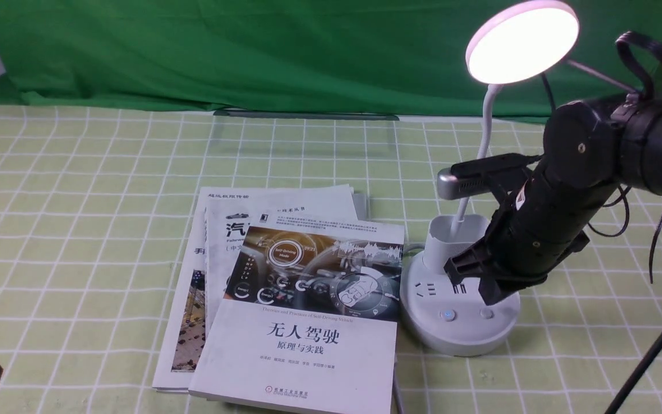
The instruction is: Turn off the desk lamp on the green coffee tablecloth by hand.
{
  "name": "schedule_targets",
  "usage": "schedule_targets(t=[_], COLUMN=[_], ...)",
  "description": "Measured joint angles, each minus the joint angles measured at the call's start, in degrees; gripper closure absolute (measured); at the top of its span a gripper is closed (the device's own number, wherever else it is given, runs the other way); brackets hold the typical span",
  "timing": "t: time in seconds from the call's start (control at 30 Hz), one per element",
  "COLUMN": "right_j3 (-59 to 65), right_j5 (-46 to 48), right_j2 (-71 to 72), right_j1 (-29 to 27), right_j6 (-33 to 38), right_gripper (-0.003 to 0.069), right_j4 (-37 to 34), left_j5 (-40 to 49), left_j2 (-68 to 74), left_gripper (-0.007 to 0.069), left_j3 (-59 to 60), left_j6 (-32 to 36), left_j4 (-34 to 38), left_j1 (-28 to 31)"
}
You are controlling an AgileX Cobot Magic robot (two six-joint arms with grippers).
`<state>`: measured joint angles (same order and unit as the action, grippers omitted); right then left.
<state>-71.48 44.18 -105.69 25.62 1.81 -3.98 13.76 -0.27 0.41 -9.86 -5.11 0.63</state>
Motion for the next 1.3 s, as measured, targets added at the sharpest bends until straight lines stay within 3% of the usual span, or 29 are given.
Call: schedule_targets(t=[0.37, 0.83, 1.3], right_j3=[-0.59, 0.26, 22.77], right_j5=[0.67, 2.67, 0.51], right_j2=[-2.01, 6.96, 34.29], right_j1=[0.0, 0.0, 0.18], right_j6=[0.05, -0.65, -0.88], right_gripper=[0.0612, 0.0612, 0.0605], right_j4=[-0.29, 0.62, 0.52], left_j5=[0.0, 0.0, 0.0], left_j2=[0.0, 0.0, 0.0], left_gripper=[0.0214, 0.0214, 0.0214], left_j3=[0.0, 0.0, 0.0], left_j6=[0.0, 0.0, 0.0], left_j4=[0.0, 0.0, 0.0], left_j1=[0.0, 0.0, 0.0])
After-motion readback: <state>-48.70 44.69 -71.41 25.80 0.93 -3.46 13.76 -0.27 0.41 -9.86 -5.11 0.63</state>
